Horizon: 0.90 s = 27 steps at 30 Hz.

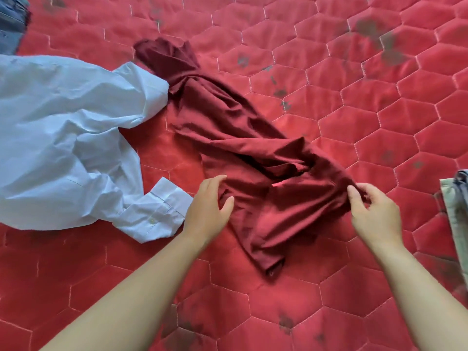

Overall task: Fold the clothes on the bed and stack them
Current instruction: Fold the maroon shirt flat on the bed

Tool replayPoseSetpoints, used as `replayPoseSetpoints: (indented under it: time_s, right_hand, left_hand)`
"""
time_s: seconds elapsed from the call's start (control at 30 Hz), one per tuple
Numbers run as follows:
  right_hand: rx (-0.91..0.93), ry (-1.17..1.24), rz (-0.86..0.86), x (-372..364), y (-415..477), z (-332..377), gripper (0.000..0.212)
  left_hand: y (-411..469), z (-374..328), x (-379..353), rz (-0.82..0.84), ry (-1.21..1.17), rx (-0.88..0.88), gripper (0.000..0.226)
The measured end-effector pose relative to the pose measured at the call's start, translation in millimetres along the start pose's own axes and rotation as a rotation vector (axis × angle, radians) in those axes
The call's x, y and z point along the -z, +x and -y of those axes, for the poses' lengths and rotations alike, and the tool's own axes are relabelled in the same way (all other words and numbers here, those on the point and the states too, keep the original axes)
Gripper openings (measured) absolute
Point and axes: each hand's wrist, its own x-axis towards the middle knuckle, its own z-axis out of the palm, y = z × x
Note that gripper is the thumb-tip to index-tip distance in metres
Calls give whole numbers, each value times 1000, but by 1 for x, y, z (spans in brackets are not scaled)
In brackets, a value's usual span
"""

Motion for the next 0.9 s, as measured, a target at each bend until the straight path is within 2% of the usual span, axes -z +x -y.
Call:
replayPoseSetpoints:
  time_s: [0.07,0.2,0.3,0.37,0.43,0.53,0.6,0.67,0.8,0.9]
  right_hand:
    - [20,-3,-10,5,4,-1,19]
    - [148,-50,79,-18,10,15,53]
    - [109,-152,189,-41,15,20,70]
    - [113,-148,246,-52,19,16,60]
    - [189,-21,256,-54,26,11,38]
    - [274,115,39,-35,47,6,21]
    - [229,179,-139,-13,74,5,18]
    - [177,160,-190,10,103,1,18]
    - [138,-4,-117,41,125,-13,29]
    - [322,-33,-26,37,105,-9,33]
  left_hand:
    - [-2,-7,-6,6,-2,-40,46]
    - [-3,-18,-15,-13,21,-24,42]
    - [-3,-20,-23,-58,100,50,43]
    - [-1,-21,-28,-141,189,142,47]
    - [6,-23,-33,-210,240,265,57]
    - [23,-25,-39,-187,94,445,70]
    - [29,-27,-44,-166,-29,439,63]
    - [27,-33,-45,-190,-97,369,48]
    - [10,-45,-35,-302,-116,254,30]
    - [-3,-41,-21,-324,-119,257,26]
